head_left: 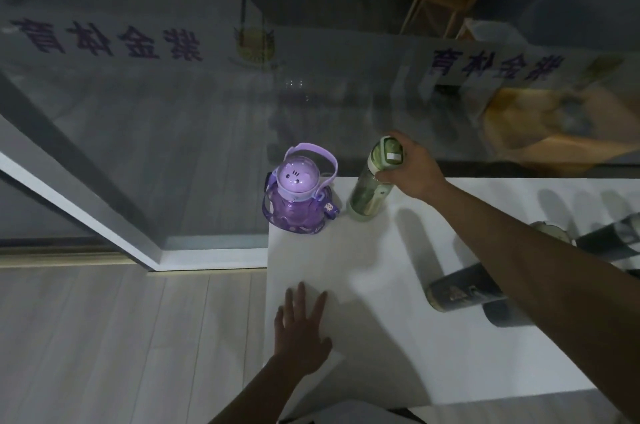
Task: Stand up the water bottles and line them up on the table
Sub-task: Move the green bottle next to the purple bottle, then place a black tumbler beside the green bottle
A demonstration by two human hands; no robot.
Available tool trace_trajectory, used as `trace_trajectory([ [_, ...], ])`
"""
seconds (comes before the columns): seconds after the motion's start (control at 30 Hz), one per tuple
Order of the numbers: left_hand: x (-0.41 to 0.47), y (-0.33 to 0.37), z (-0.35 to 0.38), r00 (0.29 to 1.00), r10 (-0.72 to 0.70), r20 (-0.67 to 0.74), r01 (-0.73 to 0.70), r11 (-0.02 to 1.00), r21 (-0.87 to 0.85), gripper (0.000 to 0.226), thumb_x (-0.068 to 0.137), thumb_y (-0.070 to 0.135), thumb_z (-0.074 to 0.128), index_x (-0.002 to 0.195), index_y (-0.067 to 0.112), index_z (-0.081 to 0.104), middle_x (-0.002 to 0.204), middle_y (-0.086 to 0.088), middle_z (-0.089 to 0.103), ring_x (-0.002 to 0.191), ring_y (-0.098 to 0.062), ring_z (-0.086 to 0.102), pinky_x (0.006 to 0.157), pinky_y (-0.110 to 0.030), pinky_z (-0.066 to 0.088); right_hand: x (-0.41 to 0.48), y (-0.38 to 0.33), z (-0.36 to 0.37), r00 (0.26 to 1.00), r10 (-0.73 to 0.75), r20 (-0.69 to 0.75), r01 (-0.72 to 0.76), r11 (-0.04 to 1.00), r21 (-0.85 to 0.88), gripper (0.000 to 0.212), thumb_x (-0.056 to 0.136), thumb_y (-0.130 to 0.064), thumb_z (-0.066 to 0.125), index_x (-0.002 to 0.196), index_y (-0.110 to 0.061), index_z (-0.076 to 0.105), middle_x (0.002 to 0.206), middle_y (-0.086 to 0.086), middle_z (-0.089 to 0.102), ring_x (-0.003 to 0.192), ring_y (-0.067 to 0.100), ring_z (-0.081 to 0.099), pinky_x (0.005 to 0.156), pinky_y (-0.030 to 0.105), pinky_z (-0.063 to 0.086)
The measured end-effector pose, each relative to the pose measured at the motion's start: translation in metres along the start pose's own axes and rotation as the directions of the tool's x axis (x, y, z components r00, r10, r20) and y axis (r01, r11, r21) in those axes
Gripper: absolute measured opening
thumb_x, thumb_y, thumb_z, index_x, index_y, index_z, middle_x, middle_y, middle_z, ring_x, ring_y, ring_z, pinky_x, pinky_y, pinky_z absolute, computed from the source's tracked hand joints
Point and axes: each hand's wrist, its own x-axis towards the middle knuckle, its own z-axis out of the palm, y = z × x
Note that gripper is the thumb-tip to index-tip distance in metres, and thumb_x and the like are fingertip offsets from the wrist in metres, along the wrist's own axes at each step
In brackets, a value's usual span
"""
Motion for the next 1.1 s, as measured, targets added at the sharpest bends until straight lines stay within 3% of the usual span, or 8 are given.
trace_trajectory([
  [0.23,-0.001,-0.001,-0.003,1.0,0.002,0.007,-0.002,1.0,-0.012,0.088,0.085,0.057,0.045,0.149,0.042,-0.013,0.157,-0.009,-0.029,0.145,-0.034,-0.024,0.12,-0.049,-0.001,0.002,0.001,0.0,0.999,-0.011,0.044,0.012,1.0,-0.025,0.095,0.063,-0.013,0.085,0.145,-0.025,0.038,0.134,0.006,0.054,0.117,0.025,0.056,0.1,0.042,0.049],
  [0.43,0.001,0.002,-0.007,0.999,-0.027,0.026,0.027,1.0,-0.005,0.09,0.085,0.055,0.048,0.15,0.041,-0.012,0.158,-0.009,-0.029,0.146,-0.034,-0.023,0.12,-0.049,0.0,0.003,0.004,0.002,0.998,-0.007,0.069,0.011,0.999,-0.046,0.099,0.069,-0.017,0.083,0.149,-0.03,0.028,0.141,0.007,0.046,0.122,0.024,0.051,0.101,0.033,0.045],
  [0.6,0.007,0.014,-0.022,0.997,-0.048,0.068,0.047,0.999,0.018,0.082,0.088,0.054,0.047,0.153,0.036,0.0,0.16,-0.014,-0.018,0.147,-0.038,-0.014,0.119,-0.053,0.004,-0.008,0.0,-0.016,0.992,-0.02,0.123,0.019,1.0,0.008,0.111,0.067,-0.028,0.087,0.152,-0.033,0.016,0.15,0.004,0.038,0.133,0.022,0.044,0.109,0.037,0.039],
  [0.7,0.018,0.023,-0.031,0.998,-0.044,0.04,0.043,0.999,0.01,0.078,0.088,0.053,0.047,0.152,0.036,0.007,0.162,-0.01,-0.01,0.148,-0.036,-0.009,0.119,-0.053,0.004,-0.027,0.0,-0.044,0.996,-0.003,0.092,0.004,1.0,-0.01,0.097,0.073,-0.033,0.082,0.151,-0.032,0.023,0.156,0.002,0.029,0.139,0.021,0.035,0.112,0.038,0.035],
  [0.87,0.037,0.045,-0.033,0.999,-0.032,-0.036,0.03,0.999,-0.032,0.083,0.087,0.053,0.051,0.153,0.038,0.003,0.162,-0.007,-0.011,0.149,-0.033,-0.007,0.119,-0.049,0.006,-0.088,0.022,-0.099,1.0,0.001,-0.006,-0.002,0.984,-0.179,0.065,0.082,-0.042,0.072,0.139,-0.028,0.045,0.147,-0.004,0.041,0.131,0.015,0.043,0.1,0.026,0.036],
  [0.97,0.041,0.059,-0.027,0.997,-0.044,-0.068,0.04,0.998,-0.058,0.086,0.086,0.054,0.052,0.152,0.038,-0.001,0.162,-0.005,-0.013,0.149,-0.032,-0.007,0.119,-0.049,0.007,-0.134,0.048,-0.115,0.999,0.009,-0.042,-0.018,0.974,-0.227,0.068,0.08,-0.045,0.071,0.14,-0.031,0.043,0.147,-0.006,0.041,0.132,0.012,0.039,0.101,0.024,0.031],
  [1.1,0.04,0.071,-0.015,0.994,-0.073,-0.08,0.067,0.996,-0.065,0.087,0.087,0.054,0.051,0.152,0.04,-0.005,0.162,-0.004,-0.017,0.149,-0.031,-0.01,0.119,-0.052,0.005,-0.179,0.09,-0.113,0.994,0.099,0.041,-0.088,0.972,-0.217,0.081,0.072,-0.051,0.076,0.141,-0.047,0.033,0.156,-0.008,0.025,0.14,0.017,0.029,0.109,0.037,0.036],
])
